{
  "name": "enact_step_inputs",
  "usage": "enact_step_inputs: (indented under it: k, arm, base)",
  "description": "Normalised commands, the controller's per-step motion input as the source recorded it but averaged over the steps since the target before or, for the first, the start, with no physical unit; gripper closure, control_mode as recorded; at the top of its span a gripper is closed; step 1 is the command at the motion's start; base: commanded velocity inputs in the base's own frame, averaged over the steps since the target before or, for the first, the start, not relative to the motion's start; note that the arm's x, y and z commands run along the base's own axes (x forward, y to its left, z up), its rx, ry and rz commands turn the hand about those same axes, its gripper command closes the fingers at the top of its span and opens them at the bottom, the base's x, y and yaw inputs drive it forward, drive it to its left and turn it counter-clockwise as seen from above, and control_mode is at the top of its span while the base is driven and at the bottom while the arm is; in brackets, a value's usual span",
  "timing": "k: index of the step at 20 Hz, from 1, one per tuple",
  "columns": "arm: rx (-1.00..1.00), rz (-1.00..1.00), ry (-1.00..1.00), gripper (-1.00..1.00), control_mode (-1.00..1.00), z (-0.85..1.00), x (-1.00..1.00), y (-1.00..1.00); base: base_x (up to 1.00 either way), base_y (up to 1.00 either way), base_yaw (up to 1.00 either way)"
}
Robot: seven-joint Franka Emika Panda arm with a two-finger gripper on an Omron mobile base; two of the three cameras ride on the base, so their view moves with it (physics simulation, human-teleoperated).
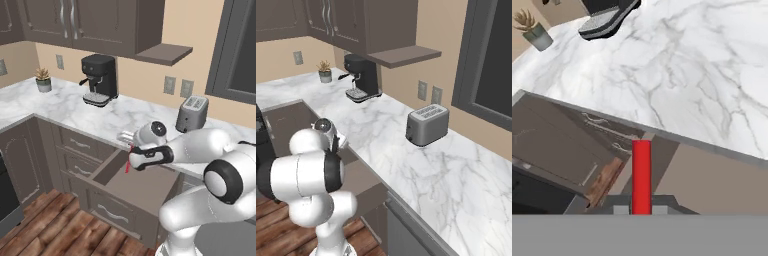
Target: Take a straw from the drawer in front and place it inside the glass cup on the dining counter.
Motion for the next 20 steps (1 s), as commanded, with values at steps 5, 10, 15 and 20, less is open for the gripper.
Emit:
enact_step_inputs:
  k: [5,10,15,20]
  arm:
    - [0.0,0.0,0.0,1.0,-1.0,1.0,0.36,0.0]
    - [-0.03,0.06,-0.01,1.0,-1.0,1.0,0.02,0.0]
    - [-0.12,0.09,-0.09,1.0,-1.0,1.0,-0.22,0.0]
    - [-0.14,0.04,0.0,1.0,-1.0,1.0,-0.27,0.0]
  base:
    - [0.0,0.0,0.0]
    - [0.0,0.0,0.0]
    - [0.0,0.0,0.0]
    - [0.0,0.0,0.0]
